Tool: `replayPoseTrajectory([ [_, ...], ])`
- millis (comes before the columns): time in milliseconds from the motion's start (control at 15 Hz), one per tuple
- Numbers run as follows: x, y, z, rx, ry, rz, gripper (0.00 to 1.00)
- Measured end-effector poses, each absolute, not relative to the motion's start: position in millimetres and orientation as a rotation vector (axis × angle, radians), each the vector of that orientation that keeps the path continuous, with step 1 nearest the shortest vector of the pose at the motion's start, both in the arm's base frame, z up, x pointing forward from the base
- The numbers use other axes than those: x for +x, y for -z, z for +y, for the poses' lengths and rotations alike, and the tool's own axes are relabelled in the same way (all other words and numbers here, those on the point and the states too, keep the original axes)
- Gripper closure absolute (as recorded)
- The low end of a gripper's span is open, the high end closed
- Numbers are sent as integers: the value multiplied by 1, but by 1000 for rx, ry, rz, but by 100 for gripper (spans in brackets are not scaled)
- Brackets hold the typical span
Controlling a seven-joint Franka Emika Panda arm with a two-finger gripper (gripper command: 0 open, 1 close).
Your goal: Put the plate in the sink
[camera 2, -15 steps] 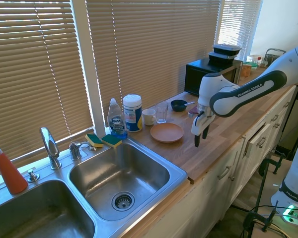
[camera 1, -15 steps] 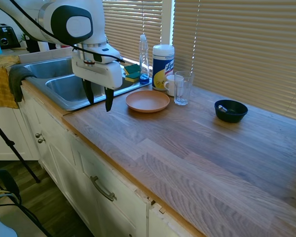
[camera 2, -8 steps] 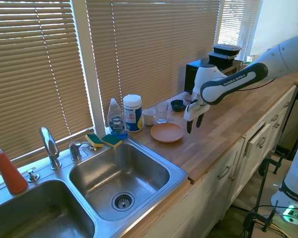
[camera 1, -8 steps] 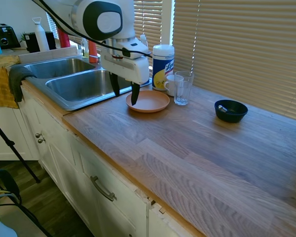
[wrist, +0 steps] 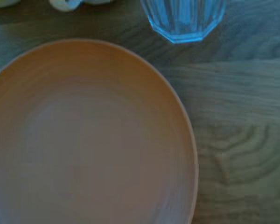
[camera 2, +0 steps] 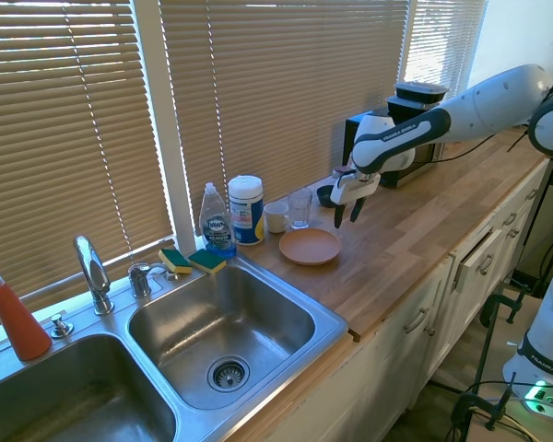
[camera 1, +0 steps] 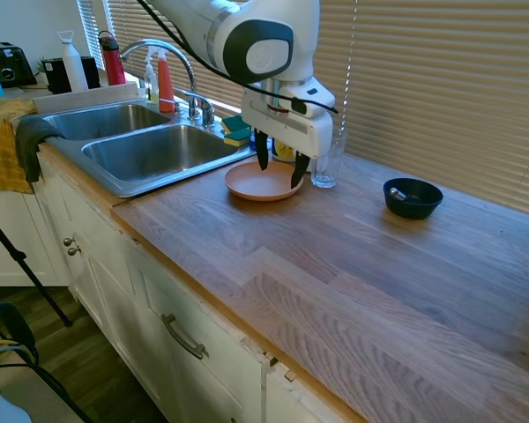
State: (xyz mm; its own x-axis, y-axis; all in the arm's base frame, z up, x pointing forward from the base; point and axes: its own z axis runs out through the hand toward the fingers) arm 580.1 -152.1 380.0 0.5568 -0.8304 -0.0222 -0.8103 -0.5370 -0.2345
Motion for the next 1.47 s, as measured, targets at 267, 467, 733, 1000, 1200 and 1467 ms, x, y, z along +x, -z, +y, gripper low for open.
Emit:
replayPoseTrajectory([
  [267, 606, -353, -158, -2573, 88, 1311, 0],
  [467, 620, -338, -152, -2571, 37, 1270, 0],
  [733, 629, -323, -151, -2568, -10, 1243, 100],
  [1000, 637, -321, -150, -2563, -28, 1230, 100],
  [1200, 641, -319, -150, -2563, -31, 1227, 100],
  [1467, 641, -317, -154, -2556, -38, 1225, 100],
])
